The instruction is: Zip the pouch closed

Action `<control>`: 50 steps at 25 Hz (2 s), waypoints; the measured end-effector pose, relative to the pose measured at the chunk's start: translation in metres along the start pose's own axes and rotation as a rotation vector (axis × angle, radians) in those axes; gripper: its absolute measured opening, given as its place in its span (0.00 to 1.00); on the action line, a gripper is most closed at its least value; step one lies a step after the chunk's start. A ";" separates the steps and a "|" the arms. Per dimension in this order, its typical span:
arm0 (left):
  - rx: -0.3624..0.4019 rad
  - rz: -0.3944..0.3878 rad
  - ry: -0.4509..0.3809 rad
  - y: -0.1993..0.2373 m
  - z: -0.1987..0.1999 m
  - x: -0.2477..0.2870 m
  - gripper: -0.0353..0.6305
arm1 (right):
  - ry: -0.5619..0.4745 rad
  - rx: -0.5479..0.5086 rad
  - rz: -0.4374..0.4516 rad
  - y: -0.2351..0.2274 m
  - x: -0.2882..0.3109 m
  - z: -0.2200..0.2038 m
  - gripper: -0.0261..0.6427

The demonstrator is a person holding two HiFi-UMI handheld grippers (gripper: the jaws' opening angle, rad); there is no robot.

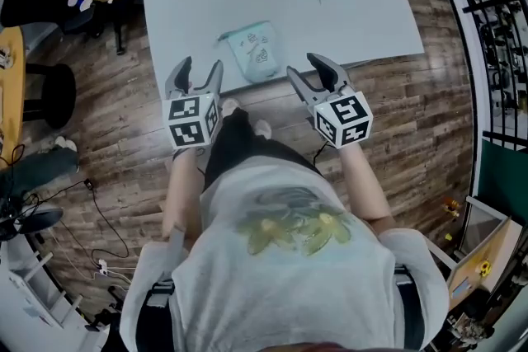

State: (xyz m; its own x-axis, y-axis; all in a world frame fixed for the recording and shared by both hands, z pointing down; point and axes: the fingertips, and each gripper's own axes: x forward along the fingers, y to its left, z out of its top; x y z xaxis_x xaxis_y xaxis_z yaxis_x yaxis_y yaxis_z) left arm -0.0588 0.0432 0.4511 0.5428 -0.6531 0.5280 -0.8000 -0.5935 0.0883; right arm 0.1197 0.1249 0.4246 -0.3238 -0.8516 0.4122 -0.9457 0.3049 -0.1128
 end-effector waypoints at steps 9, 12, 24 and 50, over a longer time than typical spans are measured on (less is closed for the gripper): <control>0.016 -0.047 0.139 0.012 -0.020 0.045 0.44 | 0.089 -0.081 0.065 -0.013 0.052 0.004 0.35; 0.016 -0.058 0.179 0.019 -0.024 0.062 0.44 | 0.154 -0.126 0.090 -0.018 0.074 -0.002 0.35; 0.028 -0.117 0.341 0.037 -0.063 0.116 0.44 | 0.299 -0.270 0.169 -0.016 0.141 -0.012 0.35; 0.080 -0.204 0.546 0.041 -0.112 0.169 0.25 | 0.450 -0.711 0.435 0.023 0.251 -0.016 0.35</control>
State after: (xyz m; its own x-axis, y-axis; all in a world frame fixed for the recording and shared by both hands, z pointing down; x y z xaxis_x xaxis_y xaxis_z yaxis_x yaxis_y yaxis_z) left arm -0.0280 -0.0390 0.6386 0.4558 -0.1977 0.8678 -0.6599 -0.7293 0.1805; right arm 0.0172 -0.0749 0.5400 -0.4617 -0.4026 0.7904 -0.4567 0.8718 0.1772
